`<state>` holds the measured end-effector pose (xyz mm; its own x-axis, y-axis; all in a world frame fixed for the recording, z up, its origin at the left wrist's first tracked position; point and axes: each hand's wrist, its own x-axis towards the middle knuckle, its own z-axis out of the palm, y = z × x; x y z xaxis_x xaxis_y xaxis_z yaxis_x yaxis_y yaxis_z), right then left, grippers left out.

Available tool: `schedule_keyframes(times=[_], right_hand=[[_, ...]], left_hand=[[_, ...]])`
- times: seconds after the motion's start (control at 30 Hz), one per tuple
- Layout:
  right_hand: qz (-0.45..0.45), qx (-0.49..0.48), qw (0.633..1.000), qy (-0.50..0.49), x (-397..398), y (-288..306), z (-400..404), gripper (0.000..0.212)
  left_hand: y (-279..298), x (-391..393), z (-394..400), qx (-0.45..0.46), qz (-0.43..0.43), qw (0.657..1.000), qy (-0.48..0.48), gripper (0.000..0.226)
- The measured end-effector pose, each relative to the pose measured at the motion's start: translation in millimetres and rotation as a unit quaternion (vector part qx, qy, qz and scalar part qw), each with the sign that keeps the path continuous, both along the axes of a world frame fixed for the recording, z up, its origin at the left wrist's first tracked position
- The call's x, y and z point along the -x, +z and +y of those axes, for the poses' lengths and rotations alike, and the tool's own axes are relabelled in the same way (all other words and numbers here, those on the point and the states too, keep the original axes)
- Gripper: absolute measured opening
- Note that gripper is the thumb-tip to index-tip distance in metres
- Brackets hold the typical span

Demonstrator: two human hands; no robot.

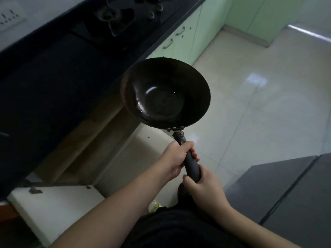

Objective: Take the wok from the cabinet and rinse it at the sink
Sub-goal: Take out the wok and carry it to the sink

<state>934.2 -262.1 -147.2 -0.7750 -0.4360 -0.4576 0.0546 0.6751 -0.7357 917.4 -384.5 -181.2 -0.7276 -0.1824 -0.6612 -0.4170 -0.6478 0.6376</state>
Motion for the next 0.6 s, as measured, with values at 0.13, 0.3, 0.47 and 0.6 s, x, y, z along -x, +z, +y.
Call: schedule_keyframes(times=[0.13,0.3,0.47,0.6], right_hand=[[0.045,0.019,0.998,-0.029,32.6,14.5,-1.1,0.017],[0.053,0.057,0.994,-0.071,85.8,24.1,-1.5,0.021],[0.051,0.084,0.990,-0.103,143.3,28.6,8.1,0.020],[0.060,0.097,0.987,-0.110,194.4,35.8,21.7,0.020]], left_hand=[[26.6,41.5,0.4,0.026,0.012,0.999,-0.037,0.030],[43.8,106.6,5.3,0.053,0.031,0.997,-0.049,0.030],[56.0,170.9,17.4,0.066,0.025,0.996,-0.057,0.029],[63.7,223.3,33.6,0.074,0.024,0.996,-0.042,0.024]])
